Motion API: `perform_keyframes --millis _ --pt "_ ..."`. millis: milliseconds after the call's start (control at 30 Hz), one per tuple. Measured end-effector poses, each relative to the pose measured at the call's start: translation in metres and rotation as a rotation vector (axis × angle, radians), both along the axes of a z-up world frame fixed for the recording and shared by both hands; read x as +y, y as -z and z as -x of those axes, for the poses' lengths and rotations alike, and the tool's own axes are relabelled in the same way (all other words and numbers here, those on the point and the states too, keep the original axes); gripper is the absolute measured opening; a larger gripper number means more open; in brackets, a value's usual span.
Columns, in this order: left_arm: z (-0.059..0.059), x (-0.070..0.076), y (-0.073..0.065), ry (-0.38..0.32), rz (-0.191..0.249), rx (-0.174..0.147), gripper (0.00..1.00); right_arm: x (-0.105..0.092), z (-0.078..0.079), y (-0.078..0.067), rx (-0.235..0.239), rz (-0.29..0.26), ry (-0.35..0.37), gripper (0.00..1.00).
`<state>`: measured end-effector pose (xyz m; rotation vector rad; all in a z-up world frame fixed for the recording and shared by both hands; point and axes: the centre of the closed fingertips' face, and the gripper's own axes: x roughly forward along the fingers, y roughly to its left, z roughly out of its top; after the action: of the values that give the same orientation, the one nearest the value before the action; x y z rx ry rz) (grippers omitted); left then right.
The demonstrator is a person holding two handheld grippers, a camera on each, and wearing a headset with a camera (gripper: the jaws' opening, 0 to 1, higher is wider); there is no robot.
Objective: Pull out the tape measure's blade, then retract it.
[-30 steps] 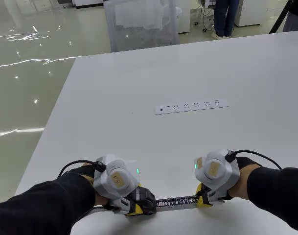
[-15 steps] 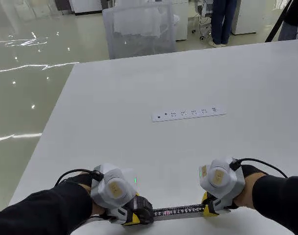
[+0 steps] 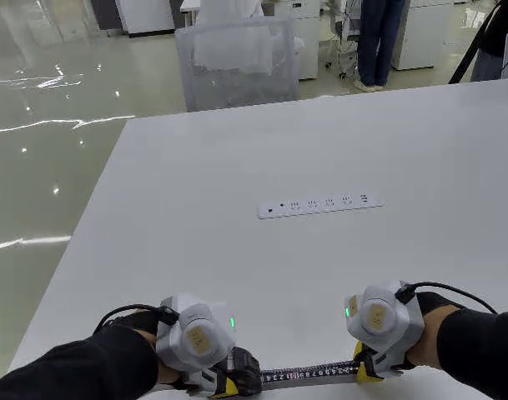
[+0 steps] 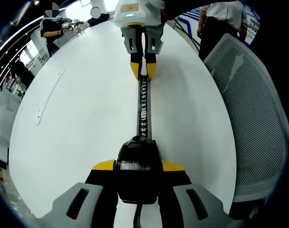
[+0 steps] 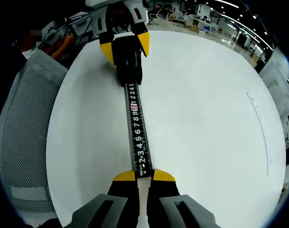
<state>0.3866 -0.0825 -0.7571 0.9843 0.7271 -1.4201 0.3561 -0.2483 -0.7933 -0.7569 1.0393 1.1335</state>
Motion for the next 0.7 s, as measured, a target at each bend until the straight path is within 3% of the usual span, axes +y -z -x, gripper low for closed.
perform_keyframes --millis 700 --pt "-0.001 0.0 -0.001 -0.008 0.001 0.01 0.27 -0.014 0.002 0.002 -0.005 -0.005 0.016 0.0"
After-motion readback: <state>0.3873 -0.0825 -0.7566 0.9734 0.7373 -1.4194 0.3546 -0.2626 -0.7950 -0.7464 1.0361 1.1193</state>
